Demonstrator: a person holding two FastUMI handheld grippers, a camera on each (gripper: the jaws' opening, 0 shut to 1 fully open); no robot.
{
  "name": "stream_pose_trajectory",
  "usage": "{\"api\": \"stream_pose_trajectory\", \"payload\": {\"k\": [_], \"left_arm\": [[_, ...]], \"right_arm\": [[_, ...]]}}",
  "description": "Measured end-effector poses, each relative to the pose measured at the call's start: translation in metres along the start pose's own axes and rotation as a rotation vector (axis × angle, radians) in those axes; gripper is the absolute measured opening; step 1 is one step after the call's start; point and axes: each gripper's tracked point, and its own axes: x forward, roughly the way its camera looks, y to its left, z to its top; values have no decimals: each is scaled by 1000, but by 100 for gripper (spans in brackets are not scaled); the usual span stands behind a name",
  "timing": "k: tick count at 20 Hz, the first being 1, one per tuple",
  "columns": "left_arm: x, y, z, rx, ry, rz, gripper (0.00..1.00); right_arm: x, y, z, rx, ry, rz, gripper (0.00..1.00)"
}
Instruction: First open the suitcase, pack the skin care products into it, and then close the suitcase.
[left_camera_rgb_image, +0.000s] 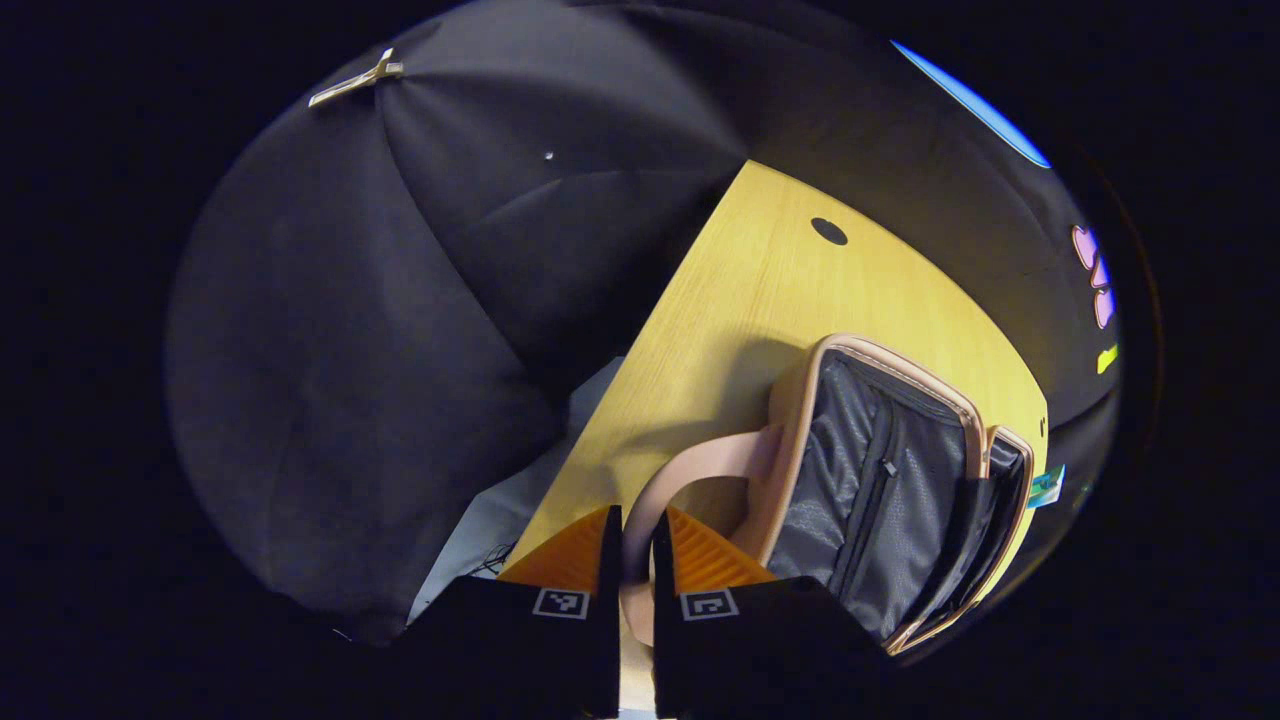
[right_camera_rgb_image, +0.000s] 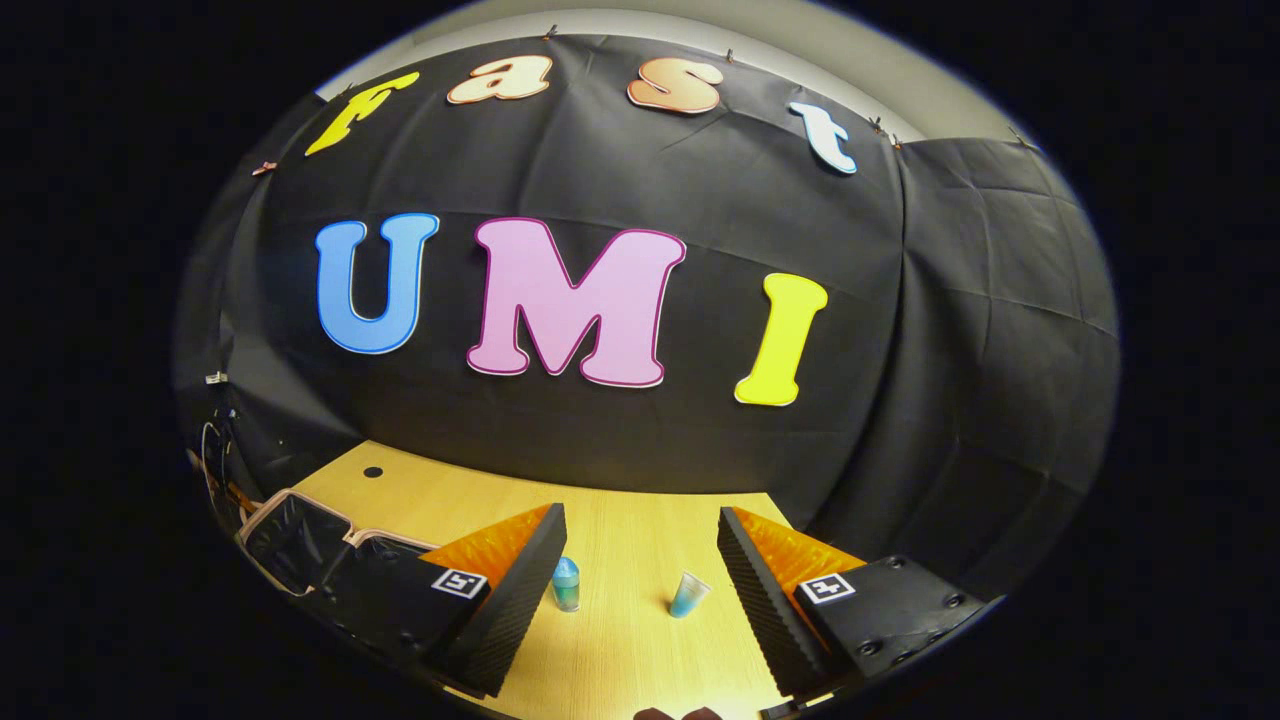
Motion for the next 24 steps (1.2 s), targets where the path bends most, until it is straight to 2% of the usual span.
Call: {"api": "stream_pose_trajectory", "payload": {"k": [1, 3, 4, 5, 7, 8, 9, 10, 12, 14, 19, 23, 24], "left_arm": [[2, 1, -1, -14, -4, -6, 20], [2, 2, 0, -35, -48, -11, 38], [-4, -1, 4, -37, -91, -15, 36], [-12, -4, 12, -23, -162, -14, 40], [-39, -15, 32, 3, -320, -20, 65], [-56, -26, 36, 16, -388, -31, 95], [-72, -36, 41, 31, -447, -43, 100], [-94, -53, 45, 57, -520, -56, 96], [-137, -88, 43, 102, -636, -60, 97], [-183, -147, 39, 126, -772, -81, 97], [-253, -268, 7, 159, -909, -200, 96], [-302, -340, -12, 221, -1054, -201, 96], [-306, -372, -20, 251, -1084, -216, 96]], "right_arm": [[0, 0, -2, 1, 3, -4, 96], [1, -1, -10, 3, 21, -9, 96], [2, 0, -13, 3, 27, -5, 96], [3, 0, -17, 3, 34, -4, 96], [3, 0, -19, 11, 33, 3, 97], [3, 0, -19, 11, 29, 5, 96], [4, -2, -18, 8, 21, 6, 96], [4, -4, -16, -2, 4, 8, 97], [5, -9, -21, -21, -7, 20, 96], [11, -16, -32, -23, 12, 37, 97], [21, -31, -42, -36, 5, 96, 96], [31, -40, -49, -73, -11, 151, 97], [37, -41, -52, -77, -12, 169, 97]]}}
